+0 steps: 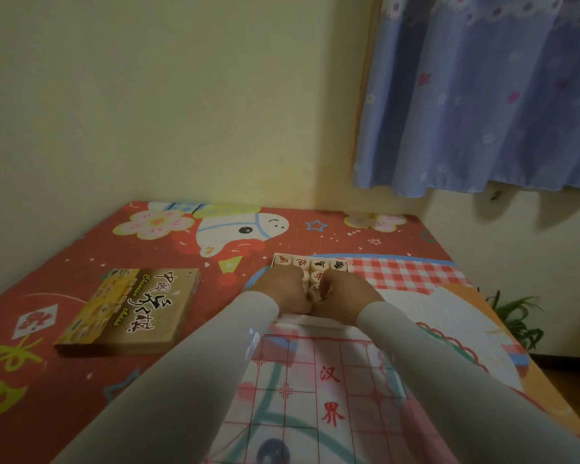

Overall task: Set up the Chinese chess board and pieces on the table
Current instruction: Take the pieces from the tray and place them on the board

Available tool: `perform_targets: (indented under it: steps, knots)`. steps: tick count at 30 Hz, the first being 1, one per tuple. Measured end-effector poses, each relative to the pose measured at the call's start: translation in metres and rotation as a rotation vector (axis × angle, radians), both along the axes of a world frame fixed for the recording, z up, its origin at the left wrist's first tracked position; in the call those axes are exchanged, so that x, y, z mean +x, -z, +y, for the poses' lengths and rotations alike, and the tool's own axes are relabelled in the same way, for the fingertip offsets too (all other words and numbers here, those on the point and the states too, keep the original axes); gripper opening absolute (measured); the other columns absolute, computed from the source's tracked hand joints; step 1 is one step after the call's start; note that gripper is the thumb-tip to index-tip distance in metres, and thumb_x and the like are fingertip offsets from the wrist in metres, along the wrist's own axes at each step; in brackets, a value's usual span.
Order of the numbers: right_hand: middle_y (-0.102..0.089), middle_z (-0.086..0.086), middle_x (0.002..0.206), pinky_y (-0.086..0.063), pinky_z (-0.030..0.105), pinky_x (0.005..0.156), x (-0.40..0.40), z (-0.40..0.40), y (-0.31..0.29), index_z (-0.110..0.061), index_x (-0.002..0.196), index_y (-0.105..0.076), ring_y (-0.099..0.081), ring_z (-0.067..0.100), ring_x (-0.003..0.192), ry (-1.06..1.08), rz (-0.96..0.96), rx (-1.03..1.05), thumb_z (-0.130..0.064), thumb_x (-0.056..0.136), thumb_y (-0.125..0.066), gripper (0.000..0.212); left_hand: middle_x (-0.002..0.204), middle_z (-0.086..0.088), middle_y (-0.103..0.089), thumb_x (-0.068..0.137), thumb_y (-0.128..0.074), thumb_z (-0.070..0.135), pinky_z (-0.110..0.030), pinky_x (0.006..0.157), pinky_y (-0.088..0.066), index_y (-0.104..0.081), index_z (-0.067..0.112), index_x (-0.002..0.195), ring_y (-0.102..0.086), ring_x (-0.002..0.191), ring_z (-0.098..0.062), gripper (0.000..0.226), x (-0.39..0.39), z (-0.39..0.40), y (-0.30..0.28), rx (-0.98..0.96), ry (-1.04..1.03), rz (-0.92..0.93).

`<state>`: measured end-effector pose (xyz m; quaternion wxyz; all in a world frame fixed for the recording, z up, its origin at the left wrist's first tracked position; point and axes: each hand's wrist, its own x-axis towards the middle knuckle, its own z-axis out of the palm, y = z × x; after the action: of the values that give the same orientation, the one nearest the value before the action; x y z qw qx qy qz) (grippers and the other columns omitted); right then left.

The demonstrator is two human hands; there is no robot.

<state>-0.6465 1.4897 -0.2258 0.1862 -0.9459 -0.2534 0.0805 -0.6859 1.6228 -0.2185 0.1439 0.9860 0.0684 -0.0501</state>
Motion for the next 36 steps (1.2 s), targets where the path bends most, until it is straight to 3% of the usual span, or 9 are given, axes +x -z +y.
perform_targets:
  steps: [4, 9, 13, 15, 17, 21, 25, 28, 36]
  knots:
    - [-0.057, 0.0, 0.09, -0.039, 0.026, 0.066, 0.0, 0.004, 0.0, -0.015, 0.1, -0.059, -0.05, 0.018, 0.081, -0.011, -0.025, -0.027, -0.034, 0.079, -0.069, 0.03, 0.108, -0.009, -0.063, 0.081, -0.064, 0.024, -0.026, 0.066, -0.039, -0.053, 0.014, 0.1, -0.051, 0.086, -0.021, 0.024, 0.0, 0.002, 0.004, -0.004, -0.002, -0.016]
    - [-0.055, -0.002, 0.084, -0.043, 0.028, 0.062, 0.0, -0.004, -0.002, -0.017, 0.096, -0.051, -0.052, 0.018, 0.077, 0.043, -0.025, 0.105, -0.032, 0.082, -0.064, 0.024, 0.103, -0.006, -0.062, 0.08, -0.067, 0.027, -0.028, 0.066, -0.038, -0.047, 0.016, 0.091, -0.049, 0.082, -0.02, 0.025, -0.003, 0.008, -0.01, 0.061, 0.062, -0.039]
    - [-0.058, 0.001, 0.079, -0.042, 0.027, 0.052, 0.017, -0.015, -0.006, -0.019, 0.11, -0.05, -0.054, 0.018, 0.067, 0.109, -0.113, 0.176, -0.03, 0.082, -0.062, 0.033, 0.096, -0.006, -0.059, 0.08, -0.065, 0.017, -0.029, 0.063, -0.041, -0.052, 0.012, 0.099, -0.053, 0.081, -0.022, 0.023, 0.004, 0.026, -0.02, 0.07, -0.007, -0.079]
    - [-0.053, -0.002, 0.075, -0.038, 0.026, 0.05, 0.023, -0.019, -0.006, -0.019, 0.113, -0.049, -0.052, 0.018, 0.067, 0.118, -0.149, 0.107, -0.029, 0.083, -0.061, 0.033, 0.103, -0.008, -0.059, 0.082, -0.062, 0.014, -0.031, 0.065, -0.042, -0.048, 0.011, 0.111, -0.056, 0.087, -0.025, 0.033, 0.007, 0.032, -0.015, 0.059, -0.024, -0.081]
    - [-0.049, -0.005, 0.073, -0.04, 0.027, 0.052, 0.025, -0.02, 0.0, -0.021, 0.115, -0.048, -0.052, 0.018, 0.069, 0.125, -0.135, 0.028, -0.029, 0.084, -0.059, 0.034, 0.11, -0.011, -0.059, 0.083, -0.063, 0.018, -0.035, 0.071, -0.045, -0.043, 0.011, 0.122, -0.058, 0.098, -0.03, 0.045, 0.009, 0.035, -0.007, 0.042, -0.022, -0.068]
    - [-0.059, 0.0, 0.085, -0.052, 0.032, 0.066, 0.026, -0.022, 0.011, -0.022, 0.117, -0.05, -0.058, 0.02, 0.077, 0.109, -0.125, 0.074, -0.03, 0.087, -0.055, 0.032, 0.11, -0.011, -0.057, 0.077, -0.069, 0.029, -0.04, 0.08, -0.05, -0.043, 0.016, 0.113, -0.056, 0.098, -0.031, 0.045, 0.009, 0.035, 0.003, 0.067, -0.005, -0.078]
    - [-0.065, 0.003, 0.103, -0.05, 0.031, 0.07, 0.023, -0.027, 0.013, -0.024, 0.121, -0.049, -0.058, 0.019, 0.085, 0.021, -0.118, 0.093, -0.031, 0.087, -0.061, 0.036, 0.111, -0.015, -0.059, 0.084, -0.061, 0.015, -0.037, 0.072, -0.044, -0.037, 0.011, 0.124, -0.055, 0.1, -0.033, 0.046, 0.009, 0.032, 0.01, 0.163, 0.034, -0.142]
    - [-0.066, 0.004, 0.103, -0.051, 0.032, 0.07, 0.023, -0.026, 0.016, -0.026, 0.12, -0.048, -0.06, 0.021, 0.086, -0.004, -0.134, 0.067, -0.032, 0.087, -0.062, 0.036, 0.109, -0.016, -0.061, 0.086, -0.055, 0.005, -0.034, 0.069, -0.039, -0.037, 0.01, 0.125, -0.055, 0.1, -0.033, 0.044, 0.008, 0.032, 0.014, 0.158, 0.047, -0.18]
    - [-0.065, 0.003, 0.093, -0.053, 0.034, 0.065, 0.023, -0.027, 0.024, -0.026, 0.118, -0.043, -0.061, 0.021, 0.079, -0.026, -0.191, 0.03, -0.031, 0.087, -0.061, 0.036, 0.107, -0.014, -0.063, 0.085, -0.056, 0.005, -0.036, 0.069, -0.043, -0.038, 0.014, 0.122, -0.057, 0.094, -0.032, 0.042, 0.006, 0.034, 0.02, 0.166, 0.046, -0.214]
